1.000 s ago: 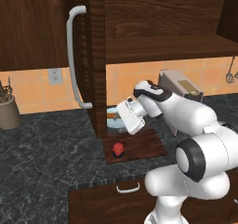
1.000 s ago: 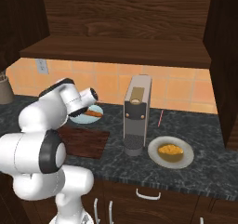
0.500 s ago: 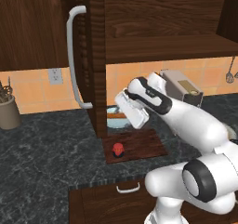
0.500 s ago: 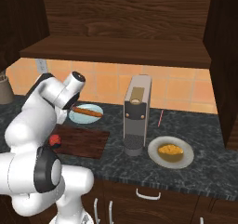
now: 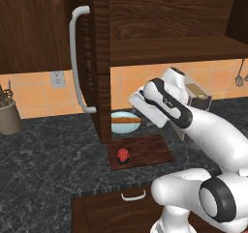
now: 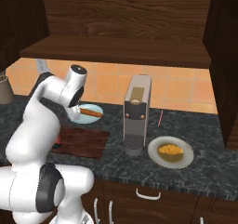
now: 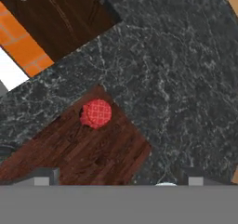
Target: From the different types of pastries on the counter, select a croissant and place it on the cutting board. Then retrieve a jar of jam from the cabinet and place it alongside the croissant on the cutting board.
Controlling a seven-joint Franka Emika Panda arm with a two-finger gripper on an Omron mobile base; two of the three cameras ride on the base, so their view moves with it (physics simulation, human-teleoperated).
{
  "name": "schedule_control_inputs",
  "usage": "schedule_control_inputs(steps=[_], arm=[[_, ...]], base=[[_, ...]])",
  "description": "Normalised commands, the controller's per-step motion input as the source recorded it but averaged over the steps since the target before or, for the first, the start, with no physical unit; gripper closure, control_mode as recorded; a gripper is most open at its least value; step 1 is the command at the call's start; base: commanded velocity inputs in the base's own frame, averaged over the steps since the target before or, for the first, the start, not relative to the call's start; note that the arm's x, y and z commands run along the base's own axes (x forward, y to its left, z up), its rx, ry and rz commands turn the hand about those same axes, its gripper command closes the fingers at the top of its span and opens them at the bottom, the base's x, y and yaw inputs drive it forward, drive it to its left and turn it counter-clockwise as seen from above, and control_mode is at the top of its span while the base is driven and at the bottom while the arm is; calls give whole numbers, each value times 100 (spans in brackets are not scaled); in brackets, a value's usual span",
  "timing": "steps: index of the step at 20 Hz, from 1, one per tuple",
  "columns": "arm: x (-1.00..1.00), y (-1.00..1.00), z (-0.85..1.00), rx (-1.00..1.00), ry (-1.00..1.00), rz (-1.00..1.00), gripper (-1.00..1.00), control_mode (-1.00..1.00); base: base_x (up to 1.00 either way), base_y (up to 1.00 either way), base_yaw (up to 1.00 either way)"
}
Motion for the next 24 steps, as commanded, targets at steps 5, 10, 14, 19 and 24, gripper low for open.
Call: schedule_control_inputs(steps=[5,10,14,19,24], arm=[[-39,-20,0,-27,-26,1,-100,-100],[-32,-45,0,-20,-26,1,-100,-100],[-4,-47,1,-14,-23,6,-100,-100],[-46,-42,20,-10,-26,10,-100,-100],[-19,4,19,-12,25,4,-100,-100]], base=[[0,0,0],[0,0,0],[0,0,0],[0,0,0],[0,0,0]])
